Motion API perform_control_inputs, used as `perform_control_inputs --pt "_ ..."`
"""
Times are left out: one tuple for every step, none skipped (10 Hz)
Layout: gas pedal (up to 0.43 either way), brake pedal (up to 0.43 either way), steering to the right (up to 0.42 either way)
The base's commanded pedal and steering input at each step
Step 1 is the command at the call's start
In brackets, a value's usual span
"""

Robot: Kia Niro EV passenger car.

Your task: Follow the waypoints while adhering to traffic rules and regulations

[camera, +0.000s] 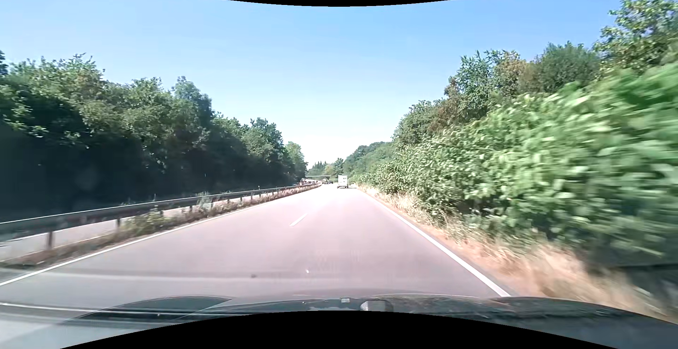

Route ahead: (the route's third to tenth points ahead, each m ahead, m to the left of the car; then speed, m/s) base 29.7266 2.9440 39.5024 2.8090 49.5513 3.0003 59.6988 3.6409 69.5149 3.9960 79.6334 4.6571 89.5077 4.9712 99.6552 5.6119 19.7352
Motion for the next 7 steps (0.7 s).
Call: perform_control_inputs --pt "0.118 0.000 -0.005" --pt "0.118 0.000 -0.005" --pt "0.118 0.000 -0.005" --pt "0.118 0.000 -0.005" --pt "0.118 0.000 -0.004" --pt "0.118 0.000 -0.005" --pt "0.118 0.000 -0.005"
